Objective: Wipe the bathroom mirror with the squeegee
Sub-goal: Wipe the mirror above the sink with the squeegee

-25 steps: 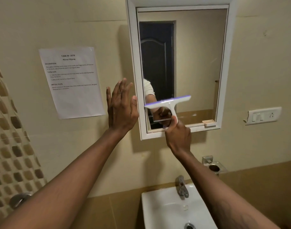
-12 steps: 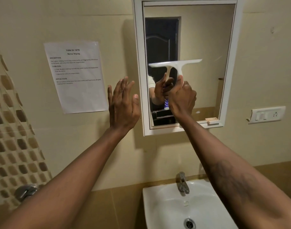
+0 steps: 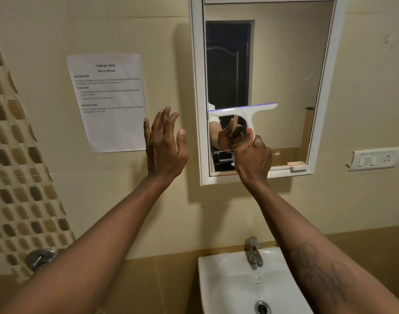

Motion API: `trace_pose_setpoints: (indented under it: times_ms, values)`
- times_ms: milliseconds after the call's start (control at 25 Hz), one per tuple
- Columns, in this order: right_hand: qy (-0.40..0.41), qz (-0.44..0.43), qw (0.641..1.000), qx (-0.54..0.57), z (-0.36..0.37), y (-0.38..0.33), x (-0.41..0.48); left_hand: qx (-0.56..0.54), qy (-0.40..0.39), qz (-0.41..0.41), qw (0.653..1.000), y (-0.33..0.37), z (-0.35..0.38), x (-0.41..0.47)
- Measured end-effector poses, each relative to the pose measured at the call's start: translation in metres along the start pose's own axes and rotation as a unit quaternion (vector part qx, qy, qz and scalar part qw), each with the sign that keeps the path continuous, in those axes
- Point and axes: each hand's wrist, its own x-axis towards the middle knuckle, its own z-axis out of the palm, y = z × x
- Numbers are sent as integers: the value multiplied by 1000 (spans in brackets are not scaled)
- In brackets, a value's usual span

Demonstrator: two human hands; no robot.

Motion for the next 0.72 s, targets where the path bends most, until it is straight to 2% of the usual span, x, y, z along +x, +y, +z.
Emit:
trace_pose_setpoints:
  times_ms: [160, 320, 440, 600, 720]
  values:
    - [-11, 13, 999, -27, 0, 17, -20, -3, -5, 10, 1000, 14, 9, 0]
    - [-63, 20, 996, -52, -4, 35, -49, -4, -15, 14, 1000, 23, 15, -7]
    - [-63, 21, 996, -52, -6, 43, -65, 4, -21, 15, 1000, 26, 15, -16]
    - [-101, 49, 992, -62, -12, 71, -95, 8, -20, 5, 1000, 32, 14, -30]
    - [-125, 111, 983, -72, -14, 87, -124, 18, -30, 3, 999, 36, 15, -41]
